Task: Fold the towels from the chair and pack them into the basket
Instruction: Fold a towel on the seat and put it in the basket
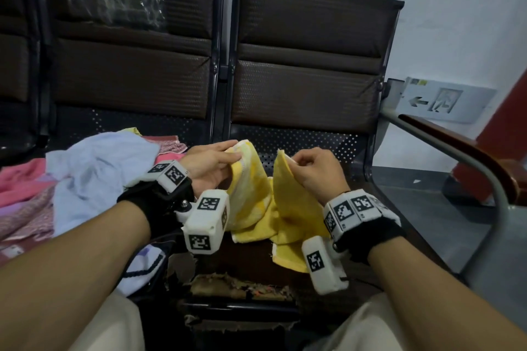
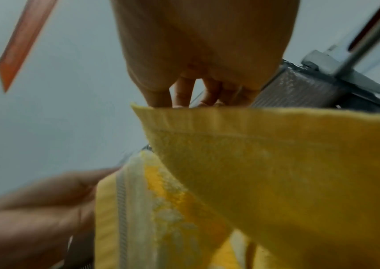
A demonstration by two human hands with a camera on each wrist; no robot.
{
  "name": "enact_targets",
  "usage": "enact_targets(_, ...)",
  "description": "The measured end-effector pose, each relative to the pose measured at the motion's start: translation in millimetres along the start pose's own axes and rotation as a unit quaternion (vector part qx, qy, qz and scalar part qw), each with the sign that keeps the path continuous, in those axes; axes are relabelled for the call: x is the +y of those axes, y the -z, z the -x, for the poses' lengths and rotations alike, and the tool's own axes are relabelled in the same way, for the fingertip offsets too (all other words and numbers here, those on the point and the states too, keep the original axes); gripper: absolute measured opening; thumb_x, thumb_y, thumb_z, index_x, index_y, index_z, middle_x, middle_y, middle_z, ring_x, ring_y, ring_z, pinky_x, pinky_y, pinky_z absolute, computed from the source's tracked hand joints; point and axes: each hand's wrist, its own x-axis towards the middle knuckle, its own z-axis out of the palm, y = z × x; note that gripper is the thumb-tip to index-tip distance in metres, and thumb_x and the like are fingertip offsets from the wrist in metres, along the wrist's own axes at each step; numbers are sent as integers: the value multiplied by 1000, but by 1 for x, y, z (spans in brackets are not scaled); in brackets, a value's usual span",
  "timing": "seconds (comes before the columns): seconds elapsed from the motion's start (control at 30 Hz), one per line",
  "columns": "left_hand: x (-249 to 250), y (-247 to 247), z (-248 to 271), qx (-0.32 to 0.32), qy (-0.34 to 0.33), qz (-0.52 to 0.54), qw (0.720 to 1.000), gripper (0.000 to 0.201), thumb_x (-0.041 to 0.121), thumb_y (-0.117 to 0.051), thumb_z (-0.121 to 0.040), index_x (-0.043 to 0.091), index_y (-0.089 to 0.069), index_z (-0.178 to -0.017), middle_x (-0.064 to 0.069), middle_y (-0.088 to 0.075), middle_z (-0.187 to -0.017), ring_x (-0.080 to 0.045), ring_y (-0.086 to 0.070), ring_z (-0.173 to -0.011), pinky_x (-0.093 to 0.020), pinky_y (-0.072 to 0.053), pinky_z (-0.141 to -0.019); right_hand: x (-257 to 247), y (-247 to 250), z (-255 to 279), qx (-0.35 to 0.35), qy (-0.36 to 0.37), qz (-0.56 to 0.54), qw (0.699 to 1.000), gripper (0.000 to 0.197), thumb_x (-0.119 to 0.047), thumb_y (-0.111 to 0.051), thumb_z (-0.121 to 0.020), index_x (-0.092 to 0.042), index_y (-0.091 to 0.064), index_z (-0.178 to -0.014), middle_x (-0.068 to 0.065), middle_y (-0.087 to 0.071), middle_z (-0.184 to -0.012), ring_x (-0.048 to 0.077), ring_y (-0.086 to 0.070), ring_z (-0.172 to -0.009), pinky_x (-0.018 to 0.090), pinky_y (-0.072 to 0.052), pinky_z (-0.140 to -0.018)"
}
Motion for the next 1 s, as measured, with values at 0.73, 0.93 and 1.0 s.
enact_targets(0.73, -19, -17, 12, -36, -39, -198, 979, 23, 20, -49, -97, 6, -67, -96, -8, -68, -75, -17, -67, -64, -26, -59, -65, -24, -25, 4, -30, 50, 4, 998, 13, -36, -70, -82, -26, -72, -75, -12, -67, -71, 0, -61, -74, 5, -39, -62)
enact_targets(0.93, -17, -17, 12, -39, -34, -169, 984, 33, 33, -50, -96, 3, -64, -96, -11, -66, -77, -22, -65, -68, -30, -58, -66, -23, -26, 2, -23, 37, 13, 999, 16, -38, -68, -83, -24, -72, -77, -12, -67, -73, -1, -60, -75, 4, -37, -61)
enact_targets(1.0, -17, -15, 14, -63, -50, -183, 980, 33, 33, -54, -93, 3, -66, -97, -9, -68, -77, -19, -67, -70, -28, -59, -67, -22, -26, 2, -21, 37, 12, 999, 16, -38, -68, -83, -24, -72, -77, -12, -66, -73, 0, -60, -75, 7, -38, -62)
